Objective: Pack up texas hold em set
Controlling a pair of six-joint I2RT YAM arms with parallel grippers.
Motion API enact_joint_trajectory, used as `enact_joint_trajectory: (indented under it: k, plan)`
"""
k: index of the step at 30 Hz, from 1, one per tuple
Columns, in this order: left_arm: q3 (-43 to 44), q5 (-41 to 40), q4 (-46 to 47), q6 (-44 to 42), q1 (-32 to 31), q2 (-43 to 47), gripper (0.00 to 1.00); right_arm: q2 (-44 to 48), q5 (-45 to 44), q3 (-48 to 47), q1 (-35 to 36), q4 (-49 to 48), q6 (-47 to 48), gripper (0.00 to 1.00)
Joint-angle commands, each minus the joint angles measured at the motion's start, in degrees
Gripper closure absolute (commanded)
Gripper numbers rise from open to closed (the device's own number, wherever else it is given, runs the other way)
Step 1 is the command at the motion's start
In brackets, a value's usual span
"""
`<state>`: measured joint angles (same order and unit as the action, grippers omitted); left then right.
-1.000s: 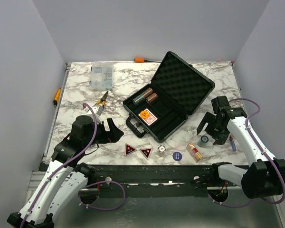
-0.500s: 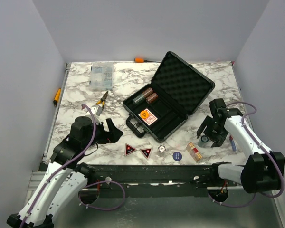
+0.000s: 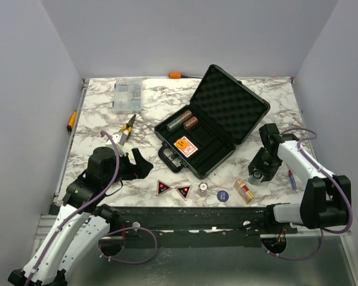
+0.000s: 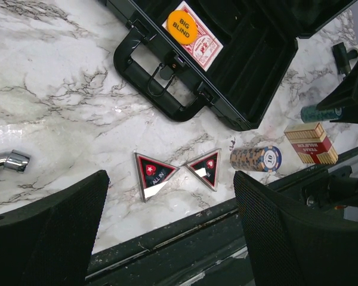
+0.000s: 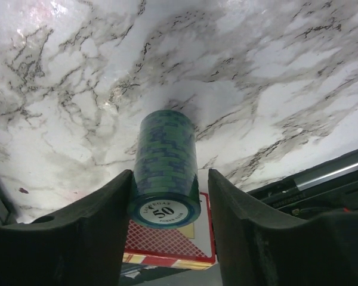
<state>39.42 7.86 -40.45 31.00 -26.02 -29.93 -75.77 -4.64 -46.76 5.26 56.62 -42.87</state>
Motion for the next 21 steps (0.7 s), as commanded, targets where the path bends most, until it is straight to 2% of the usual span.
enact_joint_trajectory:
  k: [1,5,9,11,21]
  plan:
    - [-0.3,-1.9,-0.6,0.6,-0.3,0.6,0.15,-0.6,-2.4,-1.3,0.1,-0.9,0.4,0.53]
    - [-0.3,-2.1,-0.7,0.7,-0.3,0.5,0.15,-1.4,-2.7,-2.7,0.1,-0.2,1.5,0.69]
    - [-0.3,-2.3,-0.7,0.7,-0.3,0.6,0.15,-1.7,-2.6,-4.5,0.3,0.2,2.4,0.91]
    - [-0.3,-2.3,-0.7,0.8,-0.3,0.5,0.15,-1.7,-2.8,-5.6,0.4,0.6,2.8,0.96]
    - [0.0,1.5,1.7,-2.3,-0.3,-0.6,0.12,-0.8,-2.4,-14.7,0.9,5.0,3.7,0.99]
